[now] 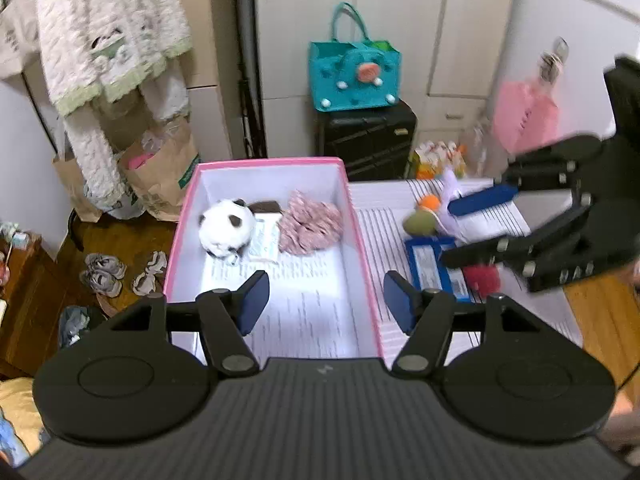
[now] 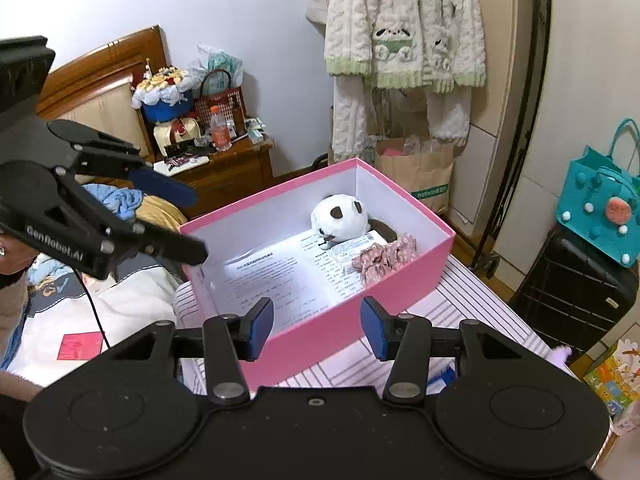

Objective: Organize soft objects
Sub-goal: 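Open the left tool and withdraw both tools toward the remaining items, then grasp the white mesh pouf on the purple doll with the right tool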

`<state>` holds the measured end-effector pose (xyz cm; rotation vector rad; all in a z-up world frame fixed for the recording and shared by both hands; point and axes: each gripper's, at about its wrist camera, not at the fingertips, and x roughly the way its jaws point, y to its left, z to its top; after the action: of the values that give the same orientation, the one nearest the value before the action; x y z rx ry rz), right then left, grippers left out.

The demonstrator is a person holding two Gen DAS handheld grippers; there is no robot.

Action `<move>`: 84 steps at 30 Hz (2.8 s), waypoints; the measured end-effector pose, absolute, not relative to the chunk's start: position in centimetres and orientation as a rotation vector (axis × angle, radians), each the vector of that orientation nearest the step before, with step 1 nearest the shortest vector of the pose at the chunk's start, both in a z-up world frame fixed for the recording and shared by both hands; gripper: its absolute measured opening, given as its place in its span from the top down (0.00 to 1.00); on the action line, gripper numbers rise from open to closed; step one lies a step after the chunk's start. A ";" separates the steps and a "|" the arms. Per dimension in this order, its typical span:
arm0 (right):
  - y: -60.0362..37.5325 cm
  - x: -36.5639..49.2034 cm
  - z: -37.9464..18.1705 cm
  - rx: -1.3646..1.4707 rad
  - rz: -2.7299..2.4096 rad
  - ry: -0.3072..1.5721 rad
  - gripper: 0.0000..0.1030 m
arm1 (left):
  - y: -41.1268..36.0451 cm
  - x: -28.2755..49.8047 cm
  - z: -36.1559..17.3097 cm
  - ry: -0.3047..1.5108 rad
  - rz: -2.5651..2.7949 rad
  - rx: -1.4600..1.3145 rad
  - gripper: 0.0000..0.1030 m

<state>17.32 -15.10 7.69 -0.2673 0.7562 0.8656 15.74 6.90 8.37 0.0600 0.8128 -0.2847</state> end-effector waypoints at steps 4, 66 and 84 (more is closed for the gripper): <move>-17.6 15.5 7.9 -0.253 0.857 0.731 0.46 | 5.2 13.5 8.4 0.835 -0.341 0.109 0.38; -33.3 25.7 -10.7 -0.082 0.657 0.825 0.28 | -17.1 21.0 -9.4 0.844 -0.640 0.231 0.39; -33.5 22.2 -11.1 -0.122 0.590 0.749 0.67 | -17.3 20.5 -9.7 0.837 -0.567 0.237 0.58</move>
<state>22.20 -33.49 -11.06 -0.1216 0.7489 0.5901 20.48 -17.28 -9.71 0.2373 0.8373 -0.5670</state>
